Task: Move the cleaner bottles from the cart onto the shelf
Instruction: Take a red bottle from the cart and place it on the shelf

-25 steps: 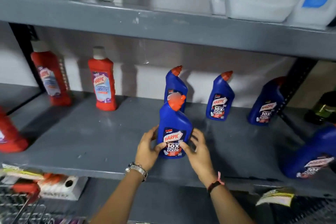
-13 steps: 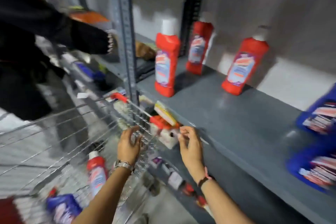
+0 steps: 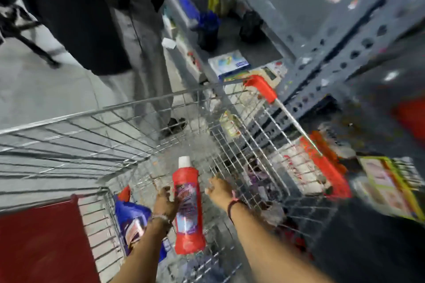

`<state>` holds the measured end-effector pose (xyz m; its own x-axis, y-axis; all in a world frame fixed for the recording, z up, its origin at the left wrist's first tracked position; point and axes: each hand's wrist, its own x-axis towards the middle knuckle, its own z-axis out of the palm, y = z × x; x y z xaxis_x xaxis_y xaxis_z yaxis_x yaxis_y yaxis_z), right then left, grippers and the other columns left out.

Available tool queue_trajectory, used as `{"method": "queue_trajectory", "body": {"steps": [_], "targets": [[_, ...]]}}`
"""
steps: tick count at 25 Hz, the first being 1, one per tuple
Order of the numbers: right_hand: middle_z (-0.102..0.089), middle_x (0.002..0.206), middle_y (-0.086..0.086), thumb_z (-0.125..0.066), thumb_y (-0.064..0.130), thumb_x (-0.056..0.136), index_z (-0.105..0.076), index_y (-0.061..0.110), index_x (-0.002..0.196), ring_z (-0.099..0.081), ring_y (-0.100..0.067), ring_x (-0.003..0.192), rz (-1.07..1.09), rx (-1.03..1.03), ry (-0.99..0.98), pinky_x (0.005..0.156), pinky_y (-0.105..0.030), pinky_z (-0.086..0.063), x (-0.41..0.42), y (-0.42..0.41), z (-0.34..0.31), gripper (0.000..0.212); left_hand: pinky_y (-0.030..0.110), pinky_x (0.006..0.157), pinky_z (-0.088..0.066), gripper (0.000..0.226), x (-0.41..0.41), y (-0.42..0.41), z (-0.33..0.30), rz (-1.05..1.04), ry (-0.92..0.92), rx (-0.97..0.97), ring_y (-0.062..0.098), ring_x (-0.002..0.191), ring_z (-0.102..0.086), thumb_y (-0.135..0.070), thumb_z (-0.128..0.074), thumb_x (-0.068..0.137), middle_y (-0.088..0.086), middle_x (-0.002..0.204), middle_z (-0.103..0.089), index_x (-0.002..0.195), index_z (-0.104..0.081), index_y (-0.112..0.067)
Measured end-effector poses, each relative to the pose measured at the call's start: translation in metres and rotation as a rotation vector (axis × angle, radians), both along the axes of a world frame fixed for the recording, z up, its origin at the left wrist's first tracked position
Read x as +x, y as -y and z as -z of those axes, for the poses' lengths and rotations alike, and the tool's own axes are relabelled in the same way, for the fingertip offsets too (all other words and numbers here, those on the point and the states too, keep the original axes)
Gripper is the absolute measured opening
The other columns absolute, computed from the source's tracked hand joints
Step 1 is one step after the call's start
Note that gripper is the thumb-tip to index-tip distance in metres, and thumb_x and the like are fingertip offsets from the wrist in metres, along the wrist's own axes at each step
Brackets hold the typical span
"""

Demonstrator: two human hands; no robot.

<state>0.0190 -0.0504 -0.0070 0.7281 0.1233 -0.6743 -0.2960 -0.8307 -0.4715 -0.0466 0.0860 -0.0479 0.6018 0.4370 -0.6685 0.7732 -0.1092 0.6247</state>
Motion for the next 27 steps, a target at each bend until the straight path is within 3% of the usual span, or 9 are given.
{"method": "queue_trajectory", "body": {"steps": [1, 3, 7, 11, 16, 18, 21, 24, 27], "targets": [[-0.058, 0.123, -0.023, -0.051, 0.011, 0.088, -0.05, 0.003, 0.106, -0.055, -0.033, 0.112, -0.04, -0.028, -0.047, 0.083, -0.034, -0.04, -0.001, -0.003, 0.016, 0.021, 0.051, 0.096, -0.042, 0.048, -0.001, -0.001, 0.017, -0.015, -0.032, -0.036, 0.048, 0.111, -0.05, 0.005, -0.059, 0.077, 0.039, 0.123, -0.047, 0.119, -0.037, 0.013], [-0.056, 0.126, -0.023, -0.051, 0.017, 0.088, -0.046, -0.003, 0.118, -0.052, -0.035, 0.115, -0.098, -0.066, -0.129, 0.086, -0.035, -0.037, -0.004, -0.012, 0.049, 0.036, 0.055, 0.093, -0.043, 0.042, -0.003, -0.002, 0.045, -0.048, -0.07, -0.113, 0.052, 0.107, -0.051, 0.007, -0.056, 0.079, 0.041, 0.12, -0.048, 0.117, -0.037, 0.015], [-0.058, 0.123, -0.023, -0.05, 0.014, 0.087, -0.048, 0.001, 0.117, -0.056, -0.035, 0.111, -0.053, -0.02, -0.205, 0.086, -0.035, -0.046, -0.011, -0.027, 0.07, 0.033, 0.044, 0.071, -0.045, 0.033, -0.005, -0.001, 0.063, -0.048, -0.098, -0.193, 0.038, 0.085, -0.055, 0.006, -0.052, 0.081, 0.033, 0.102, -0.055, 0.111, -0.041, 0.015], [-0.061, 0.118, -0.02, -0.055, 0.015, 0.084, -0.042, 0.008, 0.11, -0.059, -0.032, 0.106, 0.04, -0.004, -0.174, 0.08, -0.032, -0.048, -0.009, -0.02, 0.055, 0.03, 0.027, 0.055, -0.039, 0.031, -0.005, 0.004, 0.044, -0.097, -0.029, -0.283, 0.026, 0.083, -0.048, 0.01, -0.05, 0.081, 0.013, 0.088, -0.051, 0.111, -0.042, 0.009], [-0.061, 0.12, -0.02, -0.061, 0.004, 0.079, -0.052, 0.003, 0.113, -0.059, -0.03, 0.106, 0.034, 0.199, -0.007, 0.086, -0.032, -0.047, 0.001, 0.015, -0.026, 0.035, 0.02, 0.053, -0.047, 0.032, 0.007, 0.025, -0.04, -0.012, 0.325, -0.212, 0.022, 0.082, -0.049, 0.018, -0.052, 0.074, 0.013, 0.097, -0.053, 0.102, -0.051, 0.002], [-0.06, 0.121, -0.023, -0.06, -0.002, 0.078, -0.05, -0.001, 0.115, -0.058, -0.025, 0.1, 0.099, 0.349, 0.107, 0.084, -0.03, -0.046, 0.0, 0.034, -0.078, 0.038, 0.028, 0.06, -0.048, 0.035, 0.015, 0.037, -0.092, 0.051, 0.459, -0.195, 0.022, 0.085, -0.051, 0.015, -0.055, 0.075, 0.012, 0.098, -0.055, 0.106, -0.052, 0.001], [-0.06, 0.117, -0.028, -0.059, -0.004, 0.08, -0.048, -0.004, 0.113, -0.053, -0.019, 0.089, 0.191, 0.504, 0.333, 0.076, -0.027, -0.044, -0.016, 0.075, -0.164, 0.034, 0.016, 0.059, -0.053, 0.035, 0.021, 0.065, -0.179, 0.18, 0.633, -0.154, 0.019, 0.073, -0.055, 0.011, -0.056, 0.076, 0.014, 0.1, -0.057, 0.11, -0.052, 0.005], [-0.062, 0.115, -0.022, -0.06, 0.002, 0.082, -0.05, 0.001, 0.111, -0.059, -0.025, 0.094, 0.275, 0.557, 0.531, 0.085, -0.035, -0.047, -0.047, 0.129, -0.236, 0.031, 0.045, 0.086, -0.053, 0.036, 0.019, 0.109, -0.256, 0.396, 0.772, -0.133, 0.037, 0.093, -0.06, 0.006, -0.059, 0.077, 0.026, 0.11, -0.059, 0.112, -0.053, 0.003], [-0.064, 0.109, -0.017, -0.061, 0.003, 0.081, -0.051, 0.001, 0.107, -0.054, -0.016, 0.089, 0.367, 0.537, 0.718, 0.077, -0.027, -0.047, -0.083, 0.194, -0.289, 0.028, 0.056, 0.089, -0.049, 0.035, 0.006, 0.17, -0.313, 0.567, 0.898, -0.132, 0.043, 0.099, -0.058, 0.002, -0.062, 0.076, 0.031, 0.109, -0.059, 0.11, -0.056, -0.004]]}}
